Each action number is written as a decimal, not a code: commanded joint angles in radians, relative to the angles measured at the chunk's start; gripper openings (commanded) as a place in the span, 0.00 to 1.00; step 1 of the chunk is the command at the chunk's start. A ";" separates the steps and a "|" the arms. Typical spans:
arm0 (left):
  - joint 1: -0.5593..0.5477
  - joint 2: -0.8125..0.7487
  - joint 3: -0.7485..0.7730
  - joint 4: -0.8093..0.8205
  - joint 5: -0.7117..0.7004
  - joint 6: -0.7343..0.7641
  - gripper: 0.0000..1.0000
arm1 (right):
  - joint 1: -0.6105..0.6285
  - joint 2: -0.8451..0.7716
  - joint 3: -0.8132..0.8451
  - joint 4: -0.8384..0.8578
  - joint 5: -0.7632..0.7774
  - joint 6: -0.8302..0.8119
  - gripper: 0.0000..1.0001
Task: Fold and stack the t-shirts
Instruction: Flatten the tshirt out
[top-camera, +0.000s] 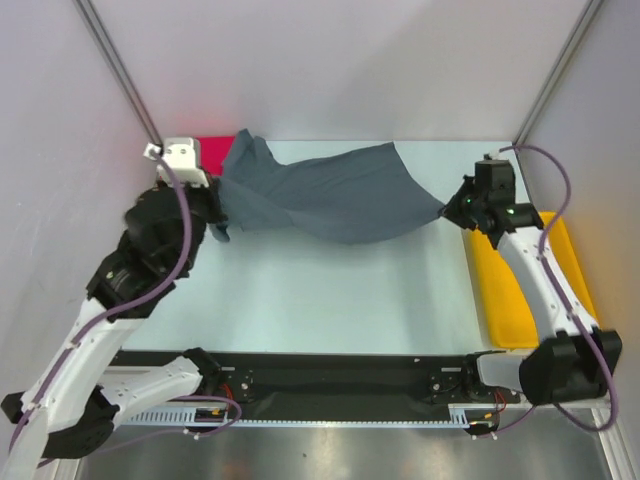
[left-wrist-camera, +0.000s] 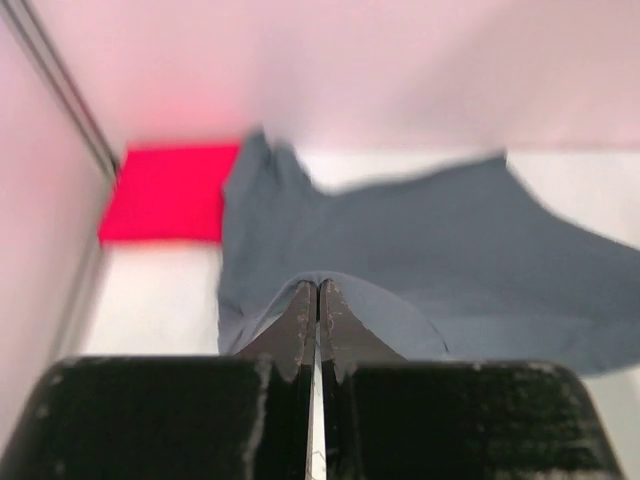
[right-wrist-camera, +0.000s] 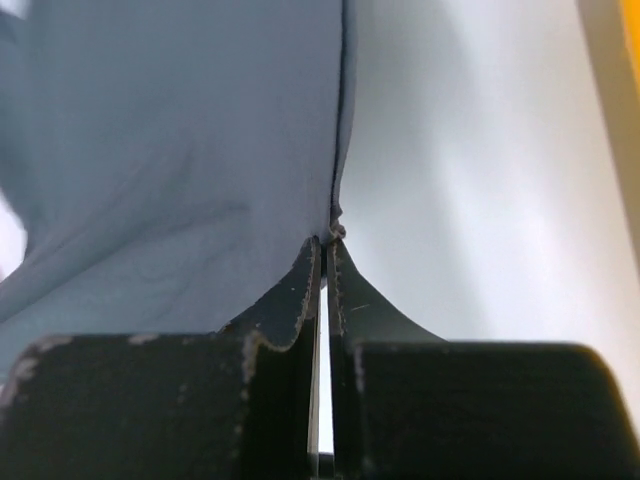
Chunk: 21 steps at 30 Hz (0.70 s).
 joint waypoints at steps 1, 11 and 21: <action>0.004 -0.081 0.114 0.262 0.040 0.350 0.00 | 0.004 -0.160 0.079 -0.025 -0.012 -0.061 0.00; 0.004 -0.190 0.511 0.264 0.586 0.441 0.00 | 0.027 -0.598 0.219 -0.091 0.050 -0.153 0.00; 0.004 -0.168 0.709 0.279 0.608 0.458 0.00 | 0.025 -0.590 0.540 -0.197 0.048 -0.114 0.00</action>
